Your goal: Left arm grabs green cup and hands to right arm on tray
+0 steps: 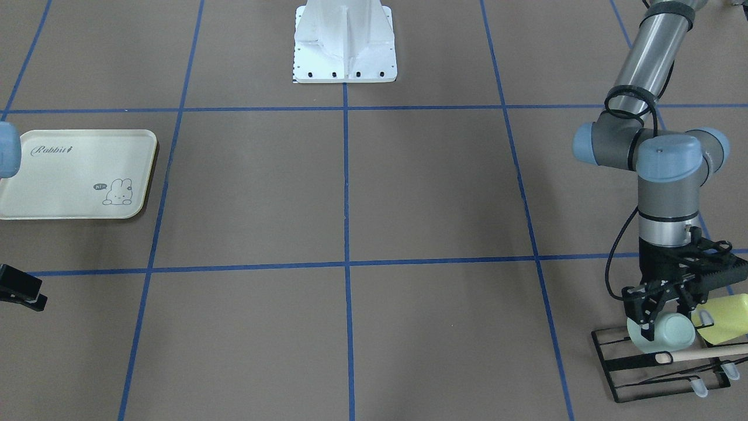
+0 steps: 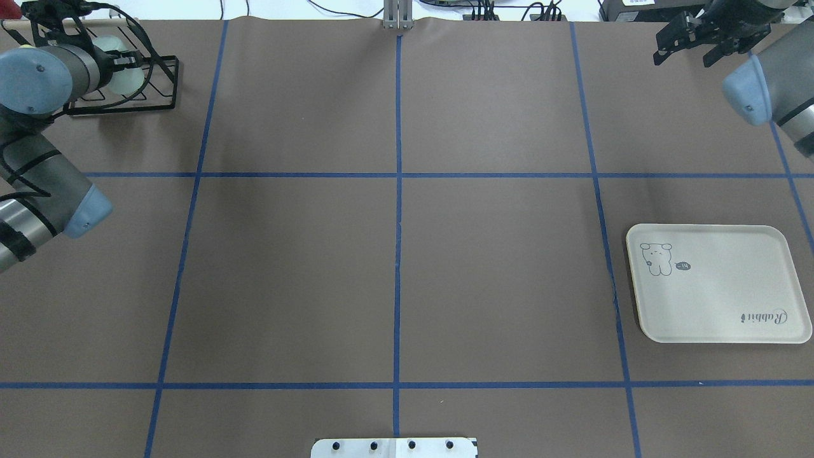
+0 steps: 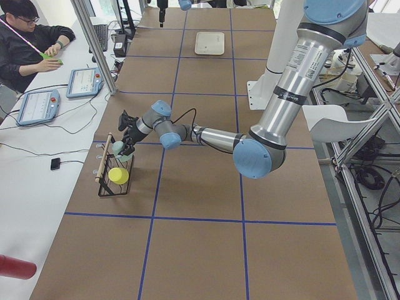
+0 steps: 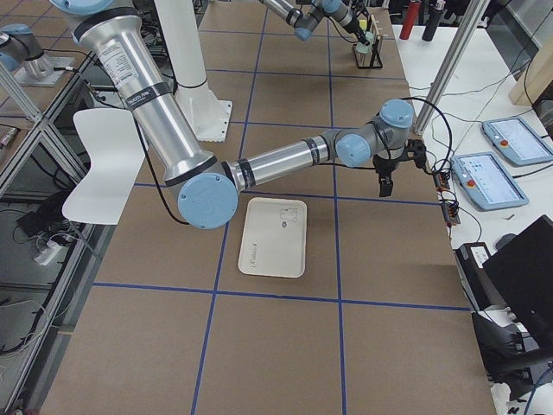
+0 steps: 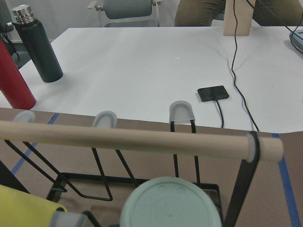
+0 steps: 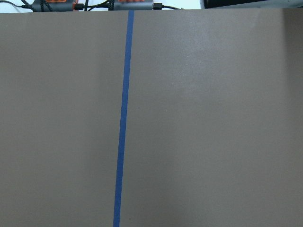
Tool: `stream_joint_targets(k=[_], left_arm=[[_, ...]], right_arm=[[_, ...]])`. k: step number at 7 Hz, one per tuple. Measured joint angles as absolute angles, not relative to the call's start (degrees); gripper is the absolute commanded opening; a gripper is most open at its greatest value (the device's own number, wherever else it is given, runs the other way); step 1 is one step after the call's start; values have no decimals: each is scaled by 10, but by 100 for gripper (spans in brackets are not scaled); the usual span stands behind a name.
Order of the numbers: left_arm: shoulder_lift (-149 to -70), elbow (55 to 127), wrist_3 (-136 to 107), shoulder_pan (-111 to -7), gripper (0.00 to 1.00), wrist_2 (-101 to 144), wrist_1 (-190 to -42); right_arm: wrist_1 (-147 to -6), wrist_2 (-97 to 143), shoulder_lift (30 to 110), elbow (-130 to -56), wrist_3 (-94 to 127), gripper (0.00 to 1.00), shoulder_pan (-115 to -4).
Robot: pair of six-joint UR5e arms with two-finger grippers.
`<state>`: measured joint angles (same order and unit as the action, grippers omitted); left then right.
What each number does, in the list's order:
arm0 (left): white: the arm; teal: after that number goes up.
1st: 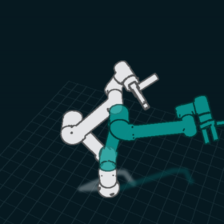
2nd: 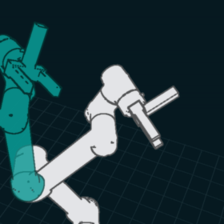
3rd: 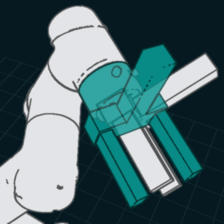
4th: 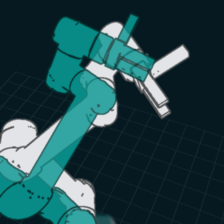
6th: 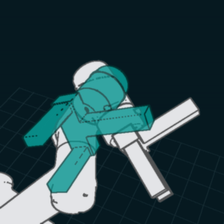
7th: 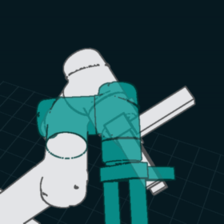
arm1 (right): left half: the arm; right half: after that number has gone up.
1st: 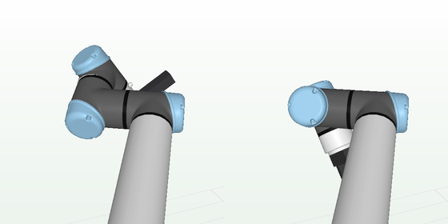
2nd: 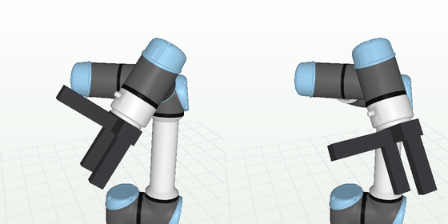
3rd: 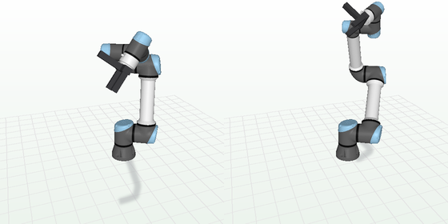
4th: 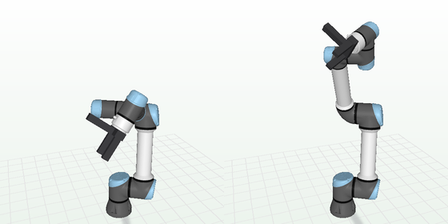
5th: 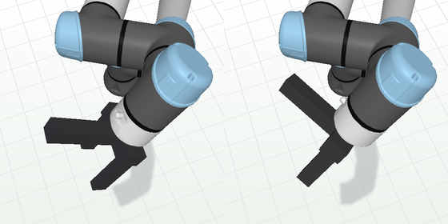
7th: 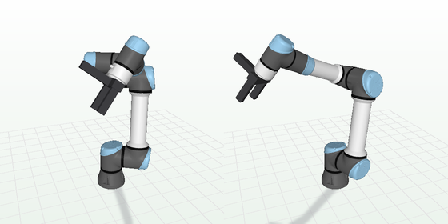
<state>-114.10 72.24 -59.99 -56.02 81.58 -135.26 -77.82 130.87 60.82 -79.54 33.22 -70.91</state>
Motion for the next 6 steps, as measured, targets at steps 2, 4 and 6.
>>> stream_joint_targets(k=[2,4,6], left_arm=[[-1142,732,-599,-565,52,818,-1353],[-1140,750,-599,-571,47,821,-1351],[-1134,780,-591,-576,47,822,-1348]], right_arm=[[-778,1309,608,-795,332,99,-709],[-778,1309,608,-795,332,99,-708],[-778,1309,608,-795,332,99,-708]])
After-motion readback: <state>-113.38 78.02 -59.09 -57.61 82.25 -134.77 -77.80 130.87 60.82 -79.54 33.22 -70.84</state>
